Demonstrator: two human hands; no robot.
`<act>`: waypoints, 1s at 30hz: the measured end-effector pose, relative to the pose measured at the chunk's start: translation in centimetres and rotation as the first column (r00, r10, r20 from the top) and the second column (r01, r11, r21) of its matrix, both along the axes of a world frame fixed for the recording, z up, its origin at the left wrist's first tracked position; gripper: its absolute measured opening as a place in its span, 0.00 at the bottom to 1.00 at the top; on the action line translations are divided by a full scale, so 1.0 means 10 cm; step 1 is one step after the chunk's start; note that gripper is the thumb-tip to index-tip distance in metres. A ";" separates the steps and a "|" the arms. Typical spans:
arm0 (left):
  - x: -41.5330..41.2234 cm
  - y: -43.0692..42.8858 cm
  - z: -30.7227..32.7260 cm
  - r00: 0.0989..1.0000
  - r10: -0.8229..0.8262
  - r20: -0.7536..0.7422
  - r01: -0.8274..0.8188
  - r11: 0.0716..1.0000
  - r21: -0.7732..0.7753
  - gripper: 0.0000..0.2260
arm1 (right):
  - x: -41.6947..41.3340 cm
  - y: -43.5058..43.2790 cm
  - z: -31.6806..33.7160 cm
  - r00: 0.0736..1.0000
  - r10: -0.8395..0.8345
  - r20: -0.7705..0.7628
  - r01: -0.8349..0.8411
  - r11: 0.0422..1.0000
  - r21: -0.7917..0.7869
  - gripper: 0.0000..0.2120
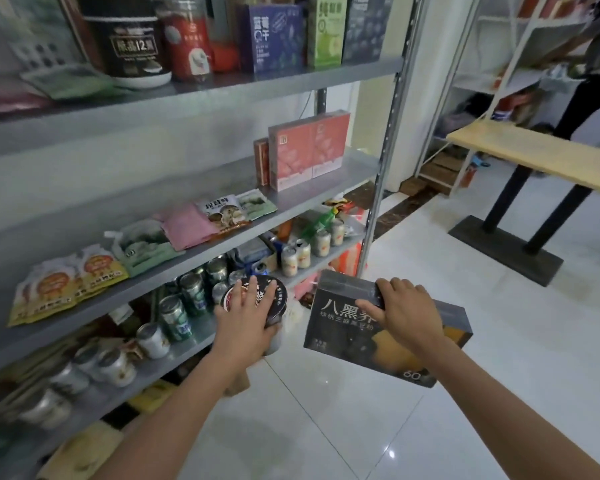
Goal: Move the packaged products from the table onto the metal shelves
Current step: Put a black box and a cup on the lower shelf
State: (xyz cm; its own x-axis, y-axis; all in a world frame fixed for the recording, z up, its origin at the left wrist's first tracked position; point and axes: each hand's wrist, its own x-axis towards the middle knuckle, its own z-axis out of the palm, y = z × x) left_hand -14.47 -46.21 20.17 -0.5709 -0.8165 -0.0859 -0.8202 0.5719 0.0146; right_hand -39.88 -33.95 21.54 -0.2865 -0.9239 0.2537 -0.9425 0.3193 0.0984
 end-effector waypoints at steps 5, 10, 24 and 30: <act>-0.23 -0.42 0.07 0.994 0.107 -0.027 -0.107 0.994 -0.001 0.33 | -0.38 -0.59 -0.03 0.990 0.142 -0.007 -0.143 0.989 -0.049 0.38; -0.60 -0.98 0.08 0.983 0.170 -0.065 -0.171 0.985 -0.002 0.33 | -0.92 -1.30 -0.02 0.967 0.248 -0.050 -0.251 0.966 -0.059 0.39; -1.80 -2.03 0.23 0.970 0.243 0.006 -0.243 0.970 0.003 0.32 | -2.43 -3.22 0.47 0.863 0.476 -0.171 -0.488 0.872 -0.035 0.43; -2.36 -2.32 0.24 0.919 0.391 -0.047 -0.392 0.920 -0.012 0.33 | -2.85 -4.11 0.51 0.773 0.612 -0.168 -0.622 0.783 -0.013 0.44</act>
